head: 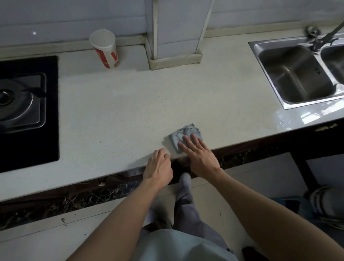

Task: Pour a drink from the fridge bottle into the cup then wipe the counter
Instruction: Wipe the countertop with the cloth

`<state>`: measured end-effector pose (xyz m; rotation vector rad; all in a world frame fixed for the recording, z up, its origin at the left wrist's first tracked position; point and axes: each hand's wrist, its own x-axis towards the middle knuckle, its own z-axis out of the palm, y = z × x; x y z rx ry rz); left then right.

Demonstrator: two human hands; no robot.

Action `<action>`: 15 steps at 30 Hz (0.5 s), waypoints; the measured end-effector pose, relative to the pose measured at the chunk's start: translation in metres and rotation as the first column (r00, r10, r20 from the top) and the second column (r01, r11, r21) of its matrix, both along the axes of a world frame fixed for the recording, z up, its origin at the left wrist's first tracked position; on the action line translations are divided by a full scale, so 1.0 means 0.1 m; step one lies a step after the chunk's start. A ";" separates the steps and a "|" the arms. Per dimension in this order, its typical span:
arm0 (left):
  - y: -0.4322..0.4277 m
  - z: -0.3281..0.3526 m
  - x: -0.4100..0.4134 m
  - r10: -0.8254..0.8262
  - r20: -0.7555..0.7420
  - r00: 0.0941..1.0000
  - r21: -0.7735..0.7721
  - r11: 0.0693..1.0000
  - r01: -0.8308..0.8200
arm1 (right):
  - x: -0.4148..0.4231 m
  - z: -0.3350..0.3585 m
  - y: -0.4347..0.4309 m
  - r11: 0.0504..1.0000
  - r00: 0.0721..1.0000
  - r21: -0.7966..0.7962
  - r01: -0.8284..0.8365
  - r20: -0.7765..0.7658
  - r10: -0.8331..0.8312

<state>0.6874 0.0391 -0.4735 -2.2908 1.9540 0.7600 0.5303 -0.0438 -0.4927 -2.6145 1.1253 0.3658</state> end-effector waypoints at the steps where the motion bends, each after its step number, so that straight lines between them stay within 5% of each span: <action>1: -0.01 0.02 -0.02 -0.015 0.000 1.000 0.015 1.000 0.015 | -0.07 0.00 0.00 0.999 0.999 -0.008 0.052 -0.004 -0.052; 10: 0.09 0.00 0.09 -0.009 -0.027 1.000 0.018 1.000 0.010 | 0.25 0.07 0.23 0.865 0.866 0.040 0.500 -0.036 -0.499; 15: 0.26 -0.02 0.31 0.059 0.027 0.998 0.013 0.998 -0.060 | 0.68 0.08 0.61 0.908 0.911 0.075 0.412 -0.012 -0.412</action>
